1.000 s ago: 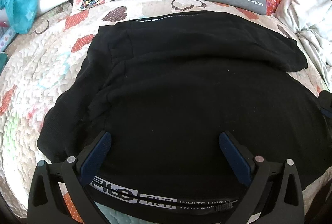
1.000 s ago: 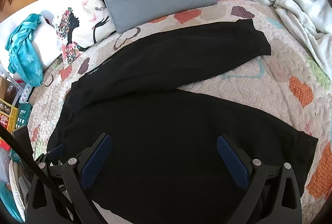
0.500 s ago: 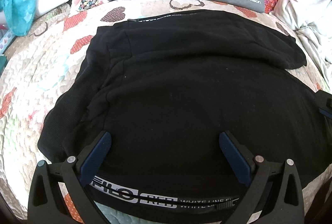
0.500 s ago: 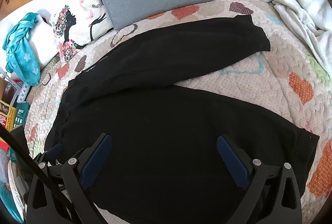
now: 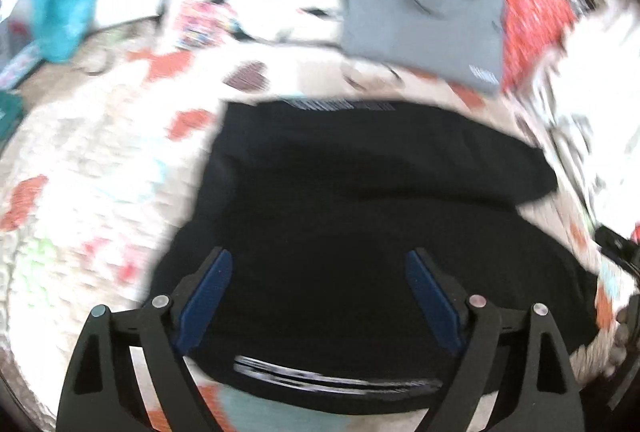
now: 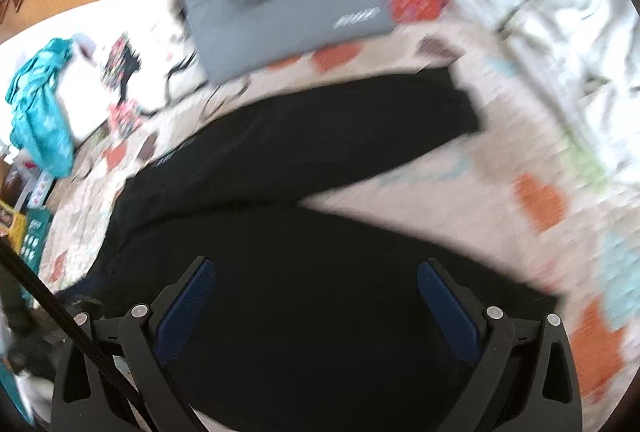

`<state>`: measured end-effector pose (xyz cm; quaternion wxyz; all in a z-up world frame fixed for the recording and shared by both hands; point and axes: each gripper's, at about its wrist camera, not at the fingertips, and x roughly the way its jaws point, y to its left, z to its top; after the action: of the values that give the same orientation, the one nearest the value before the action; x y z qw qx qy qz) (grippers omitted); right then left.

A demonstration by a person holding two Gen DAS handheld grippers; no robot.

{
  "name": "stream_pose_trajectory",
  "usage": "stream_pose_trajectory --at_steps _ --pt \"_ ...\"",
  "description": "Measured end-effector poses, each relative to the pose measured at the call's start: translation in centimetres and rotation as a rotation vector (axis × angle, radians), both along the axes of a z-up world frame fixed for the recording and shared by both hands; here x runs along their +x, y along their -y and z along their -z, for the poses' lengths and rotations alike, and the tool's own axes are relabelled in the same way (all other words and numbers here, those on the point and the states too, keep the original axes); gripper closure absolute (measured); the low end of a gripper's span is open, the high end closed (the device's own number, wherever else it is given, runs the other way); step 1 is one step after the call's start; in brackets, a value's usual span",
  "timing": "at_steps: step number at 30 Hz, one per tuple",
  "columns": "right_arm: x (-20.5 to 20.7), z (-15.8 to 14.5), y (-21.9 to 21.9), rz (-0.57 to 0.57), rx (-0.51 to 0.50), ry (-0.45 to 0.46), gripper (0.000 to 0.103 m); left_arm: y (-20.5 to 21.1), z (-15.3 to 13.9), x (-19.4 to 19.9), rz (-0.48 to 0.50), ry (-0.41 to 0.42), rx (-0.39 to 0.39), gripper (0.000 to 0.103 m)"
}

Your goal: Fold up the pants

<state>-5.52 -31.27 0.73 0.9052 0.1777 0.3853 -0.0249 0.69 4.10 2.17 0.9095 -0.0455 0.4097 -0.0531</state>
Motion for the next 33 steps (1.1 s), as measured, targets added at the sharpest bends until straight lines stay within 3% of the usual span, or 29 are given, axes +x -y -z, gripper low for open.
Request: stream_pose_trajectory --at_steps 3,7,11,14,15,16,18,21,26,29,32,33 --pt "-2.2 -0.6 5.0 0.128 0.038 0.011 0.0 -3.5 -0.4 0.5 -0.097 -0.009 -0.013 0.015" --pt "-5.1 1.1 11.3 0.279 0.197 -0.032 0.003 -7.0 0.2 1.0 -0.178 -0.061 -0.123 0.015" --pt "-6.0 3.2 12.8 0.31 0.257 -0.098 0.005 -8.0 0.9 1.1 -0.197 -0.103 -0.211 0.015" --pt "-5.0 4.1 11.3 0.247 0.26 -0.145 0.014 -7.1 1.0 1.3 -0.19 -0.105 -0.191 0.015" --pt "-4.7 4.4 10.8 0.221 0.248 -0.159 0.021 -6.8 1.0 1.3 -0.188 -0.099 -0.172 0.015" --pt "-4.0 4.7 9.9 0.181 0.236 -0.182 0.045 -6.4 0.9 1.3 -0.188 -0.092 -0.146 0.015" --pt "-3.0 5.3 8.1 0.106 0.199 -0.241 0.079 -6.0 0.7 1.1 -0.193 -0.074 -0.1 0.015" --pt "-2.2 4.2 6.8 0.073 0.102 -0.252 0.089 -6.4 0.5 0.8 -0.214 -0.053 -0.062 0.015" --pt "-0.9 2.2 8.2 0.136 -0.01 -0.25 0.092 -8.0 0.9 1.1 -0.25 -0.082 -0.107 0.015" --pt "-0.3 2.9 9.7 0.205 -0.067 -0.288 0.092 -8.4 1.1 1.2 -0.271 -0.094 -0.107 0.015" --pt "-0.5 4.7 12.1 0.307 -0.047 -0.344 0.08 -8.6 1.3 1.3 -0.28 -0.101 -0.119 0.015" --pt "-0.9 4.9 13.0 0.337 0.005 -0.329 0.076 -8.6 1.3 1.3 -0.28 -0.104 -0.128 0.015"
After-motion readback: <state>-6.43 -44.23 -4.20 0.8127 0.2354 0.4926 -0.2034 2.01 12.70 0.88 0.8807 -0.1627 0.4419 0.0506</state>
